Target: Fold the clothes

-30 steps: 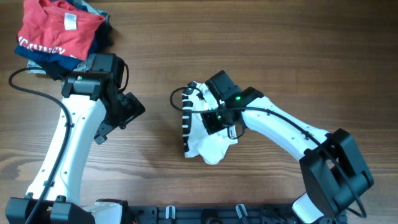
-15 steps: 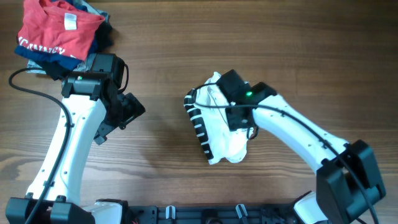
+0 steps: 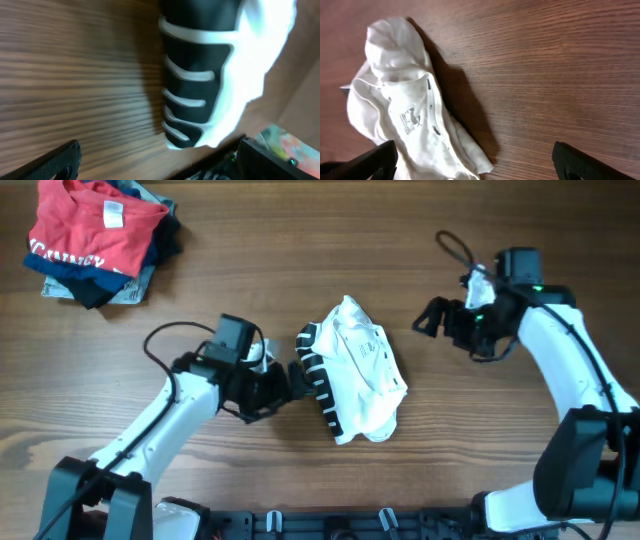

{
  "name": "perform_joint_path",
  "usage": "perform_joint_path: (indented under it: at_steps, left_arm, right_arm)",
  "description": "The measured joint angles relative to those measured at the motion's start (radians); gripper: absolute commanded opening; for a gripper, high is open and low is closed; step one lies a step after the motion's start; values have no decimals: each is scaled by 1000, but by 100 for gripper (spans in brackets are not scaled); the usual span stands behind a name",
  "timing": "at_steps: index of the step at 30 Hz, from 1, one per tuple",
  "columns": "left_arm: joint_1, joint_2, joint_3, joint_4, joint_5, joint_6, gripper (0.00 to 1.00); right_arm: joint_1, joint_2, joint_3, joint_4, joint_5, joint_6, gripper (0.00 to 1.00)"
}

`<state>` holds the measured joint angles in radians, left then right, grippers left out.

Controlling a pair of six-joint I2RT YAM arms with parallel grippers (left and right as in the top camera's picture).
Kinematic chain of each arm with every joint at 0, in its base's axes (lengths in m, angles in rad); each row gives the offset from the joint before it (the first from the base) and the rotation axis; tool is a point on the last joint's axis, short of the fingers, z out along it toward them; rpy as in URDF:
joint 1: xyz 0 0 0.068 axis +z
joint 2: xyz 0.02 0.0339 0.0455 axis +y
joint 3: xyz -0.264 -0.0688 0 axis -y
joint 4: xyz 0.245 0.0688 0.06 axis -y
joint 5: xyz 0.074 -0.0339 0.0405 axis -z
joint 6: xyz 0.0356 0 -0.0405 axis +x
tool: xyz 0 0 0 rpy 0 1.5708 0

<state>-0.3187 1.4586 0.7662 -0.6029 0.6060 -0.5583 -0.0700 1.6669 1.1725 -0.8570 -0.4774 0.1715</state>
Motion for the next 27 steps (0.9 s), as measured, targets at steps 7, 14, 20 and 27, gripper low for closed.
perform_joint_path:
  at_steps: [7,14,20,27]
  left_arm:
    - [-16,94,-22,201,83,-12,100]
    - [-68,264,-21,479,156,-103,100]
    - [-148,410,-3,827,157,-226,46]
    - [-209,442,-12,940,-93,-236,6]
  right_arm:
    - [-33,0,0,-18,-92,-43,100]
    - [-33,0,0,-22,-106,-46,100]
    - [-33,0,0,-29,-106,-47,100]
    - [-33,0,1,-56,-106,-76,100]
